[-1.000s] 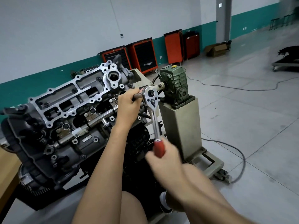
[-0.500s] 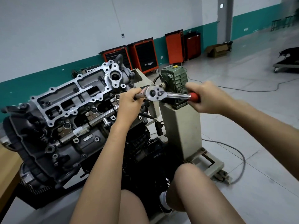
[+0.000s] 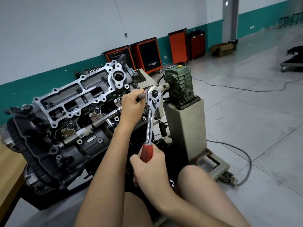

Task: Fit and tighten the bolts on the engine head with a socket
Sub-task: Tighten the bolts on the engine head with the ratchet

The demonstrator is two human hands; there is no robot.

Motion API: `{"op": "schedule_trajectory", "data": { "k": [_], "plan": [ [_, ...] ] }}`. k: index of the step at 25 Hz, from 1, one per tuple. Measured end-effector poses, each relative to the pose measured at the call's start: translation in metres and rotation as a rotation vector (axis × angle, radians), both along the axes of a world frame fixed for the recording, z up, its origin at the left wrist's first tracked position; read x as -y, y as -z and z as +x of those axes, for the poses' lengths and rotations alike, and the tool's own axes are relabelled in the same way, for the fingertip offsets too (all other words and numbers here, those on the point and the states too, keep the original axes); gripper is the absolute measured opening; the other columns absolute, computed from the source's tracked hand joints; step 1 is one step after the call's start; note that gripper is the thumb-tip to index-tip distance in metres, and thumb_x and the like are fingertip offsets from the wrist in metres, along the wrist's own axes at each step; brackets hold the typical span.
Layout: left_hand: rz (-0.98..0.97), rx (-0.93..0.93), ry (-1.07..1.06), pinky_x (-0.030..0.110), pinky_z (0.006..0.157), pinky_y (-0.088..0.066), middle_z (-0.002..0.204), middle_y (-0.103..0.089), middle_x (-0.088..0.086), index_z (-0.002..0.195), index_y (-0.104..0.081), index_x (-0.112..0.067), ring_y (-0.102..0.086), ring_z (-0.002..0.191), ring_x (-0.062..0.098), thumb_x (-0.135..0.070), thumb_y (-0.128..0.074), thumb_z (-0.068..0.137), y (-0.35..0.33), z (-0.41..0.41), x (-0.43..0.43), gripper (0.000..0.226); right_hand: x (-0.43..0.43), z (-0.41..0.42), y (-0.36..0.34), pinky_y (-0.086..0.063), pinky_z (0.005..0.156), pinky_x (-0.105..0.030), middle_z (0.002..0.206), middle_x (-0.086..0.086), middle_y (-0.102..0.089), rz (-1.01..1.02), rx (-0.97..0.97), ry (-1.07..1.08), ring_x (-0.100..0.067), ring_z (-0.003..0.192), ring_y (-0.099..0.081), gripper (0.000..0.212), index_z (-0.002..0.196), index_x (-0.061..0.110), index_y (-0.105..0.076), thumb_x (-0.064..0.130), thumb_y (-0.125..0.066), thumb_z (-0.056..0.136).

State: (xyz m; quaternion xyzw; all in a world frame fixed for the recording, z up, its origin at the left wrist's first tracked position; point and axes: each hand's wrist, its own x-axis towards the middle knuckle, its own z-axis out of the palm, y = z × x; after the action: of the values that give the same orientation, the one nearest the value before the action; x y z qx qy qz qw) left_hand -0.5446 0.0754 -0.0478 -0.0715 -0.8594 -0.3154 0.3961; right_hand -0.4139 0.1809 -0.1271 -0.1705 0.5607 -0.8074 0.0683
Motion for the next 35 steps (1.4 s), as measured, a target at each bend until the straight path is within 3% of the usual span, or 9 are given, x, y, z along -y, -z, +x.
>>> {"op": "schedule_trajectory", "data": {
  "k": [6,10,12,16,21,24,29,31,35],
  "plan": [
    [-0.002,-0.029,0.056,0.016,0.048,-0.025,0.055,-0.045,0.016,0.061,-0.05,0.007,-0.03,0.052,0.005,-0.015,-0.046,0.078,-0.005,0.007,-0.01,0.028,-0.124,-0.103,-0.026,-0.029,0.046,-0.014,0.047,0.011,-0.038,0.723,-0.659,0.039,-0.004,0.043,-0.035,0.042,0.061,0.024,-0.039,-0.007,-0.062,0.076],
    [-0.004,-0.043,0.038,0.015,0.049,-0.023,0.051,-0.04,0.002,0.059,-0.049,0.002,-0.031,0.05,0.004,-0.014,-0.047,0.08,-0.005,0.007,-0.013,0.027,-0.157,-0.173,-0.083,-0.034,0.051,-0.027,0.053,0.006,-0.041,1.091,-1.075,0.267,-0.024,0.049,-0.047,0.02,0.073,0.016,-0.048,0.005,-0.065,0.076],
    [0.021,-0.053,0.057,0.009,0.045,-0.026,0.051,-0.037,-0.01,0.057,-0.046,-0.001,-0.034,0.046,-0.001,-0.003,-0.047,0.081,-0.005,0.008,-0.011,0.025,-0.151,-0.166,-0.074,-0.034,0.052,-0.027,0.053,0.005,-0.041,1.009,-1.046,0.293,-0.022,0.049,-0.045,0.017,0.072,0.016,-0.048,0.009,-0.063,0.076],
    [0.02,-0.063,0.032,0.014,0.046,-0.024,0.051,-0.041,0.001,0.058,-0.046,0.005,-0.032,0.048,0.002,0.001,-0.048,0.081,-0.001,0.006,-0.01,0.024,-0.103,-0.088,-0.009,-0.03,0.044,-0.019,0.049,0.01,-0.036,0.559,-0.533,0.23,-0.007,0.042,-0.034,0.04,0.061,0.023,-0.039,-0.004,-0.065,0.076],
    [0.001,-0.037,-0.002,0.022,0.05,-0.026,0.053,-0.045,0.012,0.056,-0.045,0.006,-0.031,0.053,0.005,0.009,-0.059,0.081,-0.001,0.001,-0.005,0.029,-0.006,-0.008,0.007,-0.03,0.036,-0.02,0.046,0.005,-0.033,-0.002,-0.037,-0.004,-0.012,0.036,-0.031,0.022,0.061,0.018,-0.036,0.01,-0.055,0.068],
    [-0.002,-0.025,-0.004,0.021,0.049,-0.027,0.054,-0.047,0.018,0.057,-0.045,0.006,-0.032,0.053,0.003,0.01,-0.055,0.079,-0.001,0.002,-0.005,0.024,-0.032,-0.025,0.005,-0.031,0.037,-0.021,0.045,0.009,-0.034,0.152,-0.114,-0.008,-0.009,0.038,-0.031,0.024,0.063,0.016,-0.037,0.007,-0.058,0.071],
    [-0.004,-0.018,0.032,0.02,0.049,-0.03,0.061,-0.053,0.023,0.069,-0.057,0.009,-0.034,0.054,0.005,-0.004,-0.051,0.082,-0.004,0.002,-0.008,0.02,-0.136,-0.126,-0.038,-0.031,0.048,-0.021,0.051,0.009,-0.04,0.837,-0.757,0.11,-0.005,0.044,-0.038,0.032,0.066,0.02,-0.044,-0.004,-0.062,0.078],
    [-0.002,-0.016,0.029,0.021,0.05,-0.032,0.063,-0.054,0.024,0.072,-0.059,0.01,-0.036,0.054,0.004,-0.002,-0.05,0.082,-0.004,0.002,-0.009,0.018,-0.153,-0.16,-0.07,-0.031,0.048,-0.026,0.052,0.006,-0.041,1.031,-0.988,0.247,-0.019,0.048,-0.045,0.022,0.074,0.014,-0.048,0.0,-0.065,0.076],
    [-0.002,-0.061,0.022,0.013,0.047,-0.026,0.058,-0.05,0.02,0.065,-0.055,0.008,-0.034,0.051,0.002,-0.003,-0.049,0.084,-0.003,0.006,-0.01,0.022,-0.139,-0.144,-0.049,-0.036,0.051,-0.027,0.054,0.001,-0.044,0.907,-0.875,0.28,-0.023,0.049,-0.048,0.03,0.071,0.023,-0.045,0.002,-0.065,0.076]
  ]
}}
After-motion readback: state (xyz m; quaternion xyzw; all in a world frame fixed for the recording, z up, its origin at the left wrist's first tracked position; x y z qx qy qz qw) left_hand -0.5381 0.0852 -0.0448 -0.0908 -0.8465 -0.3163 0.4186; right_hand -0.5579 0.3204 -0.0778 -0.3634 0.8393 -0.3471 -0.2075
